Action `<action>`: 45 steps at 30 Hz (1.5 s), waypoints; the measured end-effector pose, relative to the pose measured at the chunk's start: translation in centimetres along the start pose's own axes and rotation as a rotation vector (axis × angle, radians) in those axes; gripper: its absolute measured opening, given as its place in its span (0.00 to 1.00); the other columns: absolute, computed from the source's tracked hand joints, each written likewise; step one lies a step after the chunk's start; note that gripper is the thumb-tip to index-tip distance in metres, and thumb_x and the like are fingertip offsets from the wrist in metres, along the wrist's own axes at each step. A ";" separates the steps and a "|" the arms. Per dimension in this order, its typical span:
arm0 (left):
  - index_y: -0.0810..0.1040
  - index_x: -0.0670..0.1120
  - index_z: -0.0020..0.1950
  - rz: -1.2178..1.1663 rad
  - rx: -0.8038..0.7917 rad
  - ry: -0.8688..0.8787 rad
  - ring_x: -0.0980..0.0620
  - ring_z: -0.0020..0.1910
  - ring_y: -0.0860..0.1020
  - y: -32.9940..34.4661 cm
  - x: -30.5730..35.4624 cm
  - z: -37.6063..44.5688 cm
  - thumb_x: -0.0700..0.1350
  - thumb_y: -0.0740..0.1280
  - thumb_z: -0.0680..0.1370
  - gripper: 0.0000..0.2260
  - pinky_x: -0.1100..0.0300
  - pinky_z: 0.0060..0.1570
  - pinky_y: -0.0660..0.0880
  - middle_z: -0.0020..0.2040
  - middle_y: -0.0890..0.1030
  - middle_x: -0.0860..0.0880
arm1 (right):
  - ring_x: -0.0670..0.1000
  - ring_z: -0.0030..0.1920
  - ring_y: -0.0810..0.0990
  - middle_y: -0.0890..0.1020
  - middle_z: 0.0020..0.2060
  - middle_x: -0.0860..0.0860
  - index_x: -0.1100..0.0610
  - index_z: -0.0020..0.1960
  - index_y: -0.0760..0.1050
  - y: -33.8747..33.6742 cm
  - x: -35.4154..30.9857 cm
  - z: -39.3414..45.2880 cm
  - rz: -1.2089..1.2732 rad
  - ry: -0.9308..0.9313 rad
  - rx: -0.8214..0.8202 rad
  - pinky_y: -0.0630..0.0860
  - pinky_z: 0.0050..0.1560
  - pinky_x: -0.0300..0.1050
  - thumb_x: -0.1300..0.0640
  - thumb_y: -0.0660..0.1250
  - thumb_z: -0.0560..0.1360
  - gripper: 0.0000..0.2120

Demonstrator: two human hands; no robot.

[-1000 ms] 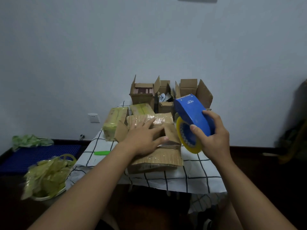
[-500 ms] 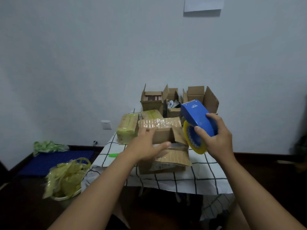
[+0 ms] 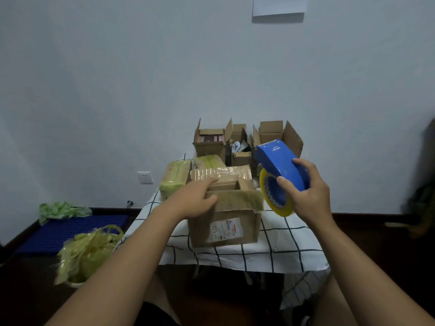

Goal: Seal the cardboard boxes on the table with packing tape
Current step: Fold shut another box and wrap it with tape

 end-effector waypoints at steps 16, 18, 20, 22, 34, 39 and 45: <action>0.63 0.68 0.73 0.246 -0.014 0.180 0.47 0.78 0.48 4.5 0.9 3.2 0.59 0.56 0.81 0.19 0.42 0.74 0.46 0.80 0.53 0.54 | 0.43 0.55 0.76 0.73 0.61 0.44 0.41 0.64 0.68 0.0 -0.1 -0.3 0.019 -0.033 0.001 0.80 0.47 0.45 0.47 0.75 0.72 0.25; 0.56 0.68 0.76 0.259 0.012 0.128 0.45 0.79 0.43 3.8 -0.2 4.0 0.67 0.58 0.77 0.27 0.42 0.73 0.40 0.81 0.47 0.53 | 0.40 0.56 0.76 0.73 0.61 0.43 0.40 0.64 0.68 0.1 -0.7 0.1 0.020 -0.058 0.010 0.78 0.46 0.39 0.46 0.75 0.72 0.25; 0.48 0.65 0.78 0.299 -0.008 0.059 0.44 0.78 0.37 3.0 -1.5 5.1 0.74 0.61 0.70 0.41 0.44 0.72 0.35 0.80 0.40 0.51 | 0.37 0.56 0.75 0.73 0.61 0.43 0.38 0.63 0.67 0.4 -1.2 0.7 0.030 -0.078 0.008 0.77 0.45 0.35 0.46 0.74 0.72 0.24; 0.41 0.61 0.79 0.333 -0.059 -0.008 0.43 0.77 0.32 2.6 -2.8 6.2 0.79 0.62 0.63 0.53 0.41 0.72 0.31 0.79 0.35 0.48 | 0.36 0.56 0.75 0.72 0.61 0.42 0.34 0.62 0.66 0.8 -1.7 1.3 0.027 -0.087 0.004 0.78 0.44 0.34 0.45 0.73 0.71 0.24; 0.72 0.55 0.68 0.416 0.025 0.095 0.49 0.61 0.70 2.7 0.1 3.7 0.71 0.56 0.76 0.28 0.51 0.60 0.70 0.64 0.72 0.49 | 0.37 0.54 0.76 0.71 0.54 0.25 0.37 0.63 0.70 1.6 -1.4 3.2 0.021 -0.067 0.011 0.79 0.44 0.39 0.43 0.72 0.70 0.24; 0.52 0.63 0.77 0.288 -0.222 -0.008 0.42 0.79 0.44 6.0 -2.9 1.5 0.81 0.50 0.64 0.45 0.30 0.71 0.44 0.80 0.47 0.51 | 0.43 0.54 0.77 0.73 0.55 0.29 0.38 0.62 0.70 1.6 -1.3 2.7 0.036 -0.035 -0.001 0.81 0.45 0.47 0.44 0.72 0.70 0.23; 0.52 0.58 0.79 0.282 -0.108 0.059 0.43 0.79 0.47 5.7 -1.4 1.7 0.72 0.60 0.73 0.40 0.44 0.74 0.54 0.81 0.50 0.49 | 0.45 0.55 0.78 0.73 0.55 0.31 0.35 0.61 0.70 0.7 -2.9 2.6 0.061 -0.057 -0.021 0.81 0.45 0.43 0.44 0.72 0.70 0.22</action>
Point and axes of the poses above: each hand's wrist, its own z-axis towards the middle knuckle, its own y-axis out of the palm, x = y × z, the point moved 9 cm from there along z, towards the middle knuckle
